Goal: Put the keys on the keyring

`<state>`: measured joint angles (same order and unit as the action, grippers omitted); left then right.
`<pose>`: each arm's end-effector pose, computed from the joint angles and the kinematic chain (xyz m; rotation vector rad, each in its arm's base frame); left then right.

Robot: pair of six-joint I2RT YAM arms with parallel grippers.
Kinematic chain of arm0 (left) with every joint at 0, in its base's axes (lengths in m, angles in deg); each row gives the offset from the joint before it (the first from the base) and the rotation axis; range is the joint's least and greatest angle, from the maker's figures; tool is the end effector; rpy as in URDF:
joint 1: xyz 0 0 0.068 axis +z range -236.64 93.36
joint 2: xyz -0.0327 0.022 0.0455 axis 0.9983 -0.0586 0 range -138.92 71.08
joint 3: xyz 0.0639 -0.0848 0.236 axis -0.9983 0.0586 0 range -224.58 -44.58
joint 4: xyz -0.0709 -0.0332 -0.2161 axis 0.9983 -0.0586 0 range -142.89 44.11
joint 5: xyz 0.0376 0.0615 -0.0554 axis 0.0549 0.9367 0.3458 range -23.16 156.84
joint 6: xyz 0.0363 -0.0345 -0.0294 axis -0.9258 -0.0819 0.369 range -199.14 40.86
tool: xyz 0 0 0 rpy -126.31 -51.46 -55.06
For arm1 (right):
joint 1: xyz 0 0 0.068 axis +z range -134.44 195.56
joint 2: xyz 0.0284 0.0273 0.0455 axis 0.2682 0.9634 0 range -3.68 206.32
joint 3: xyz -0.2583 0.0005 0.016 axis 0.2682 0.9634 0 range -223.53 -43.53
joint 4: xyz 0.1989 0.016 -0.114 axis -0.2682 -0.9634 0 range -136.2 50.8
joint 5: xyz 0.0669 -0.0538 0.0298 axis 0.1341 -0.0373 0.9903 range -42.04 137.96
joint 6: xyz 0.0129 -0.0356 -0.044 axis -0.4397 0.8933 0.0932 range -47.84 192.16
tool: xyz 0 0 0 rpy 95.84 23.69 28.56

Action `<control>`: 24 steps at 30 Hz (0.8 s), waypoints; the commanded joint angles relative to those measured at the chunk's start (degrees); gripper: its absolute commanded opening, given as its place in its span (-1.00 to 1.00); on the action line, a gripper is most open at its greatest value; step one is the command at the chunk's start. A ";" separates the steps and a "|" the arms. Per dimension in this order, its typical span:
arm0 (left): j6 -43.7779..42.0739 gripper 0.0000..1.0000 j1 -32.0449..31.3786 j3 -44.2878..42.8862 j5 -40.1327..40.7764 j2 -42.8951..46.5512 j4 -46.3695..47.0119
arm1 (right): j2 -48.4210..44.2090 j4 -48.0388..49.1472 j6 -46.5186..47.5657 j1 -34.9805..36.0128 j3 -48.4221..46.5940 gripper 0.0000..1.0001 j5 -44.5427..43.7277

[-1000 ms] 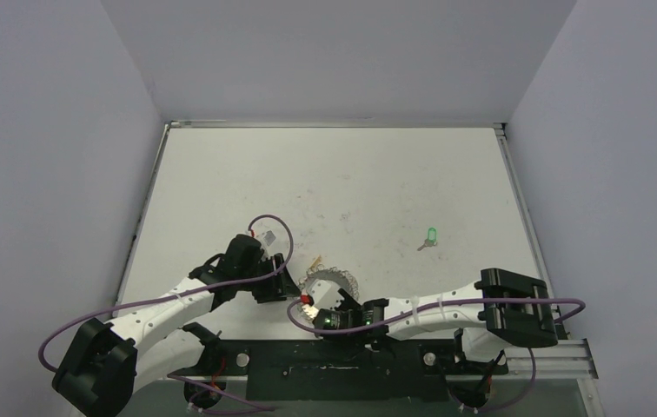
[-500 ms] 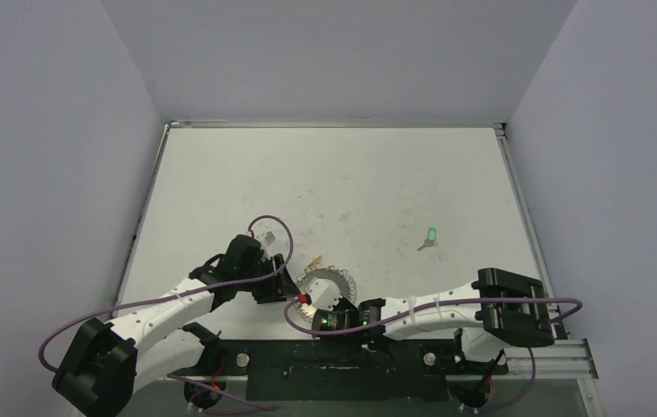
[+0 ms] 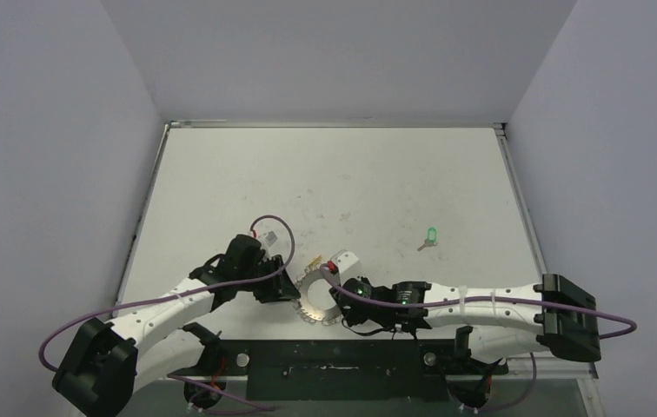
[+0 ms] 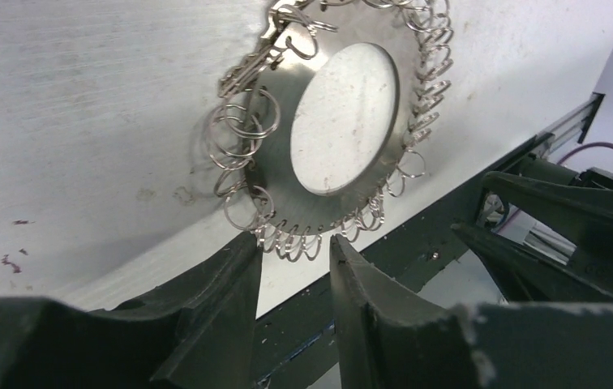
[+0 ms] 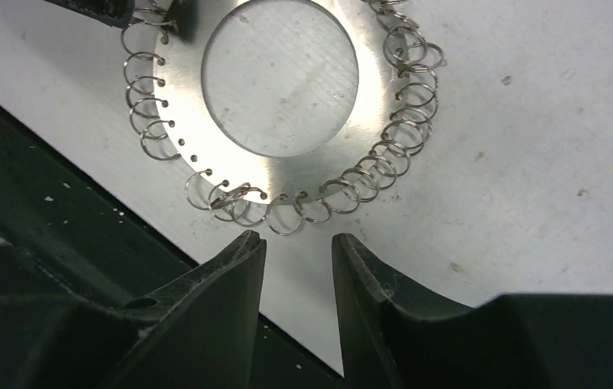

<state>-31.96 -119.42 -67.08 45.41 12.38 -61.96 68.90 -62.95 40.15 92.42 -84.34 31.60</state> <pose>0.1306 -0.1021 0.1613 -0.1654 2.7016 -0.9846 0.0615 0.2123 0.1977 -0.8620 2.3847 0.4279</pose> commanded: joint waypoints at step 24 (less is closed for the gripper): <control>1.40 -0.34 -19.86 -7.29 5.51 -14.48 18.76 | 2.84 22.87 -22.18 -4.85 12.52 -0.80 10.64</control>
<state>-30.67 -138.35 -71.32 50.22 -0.82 -48.41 72.29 -43.06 19.00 87.89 -71.99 44.30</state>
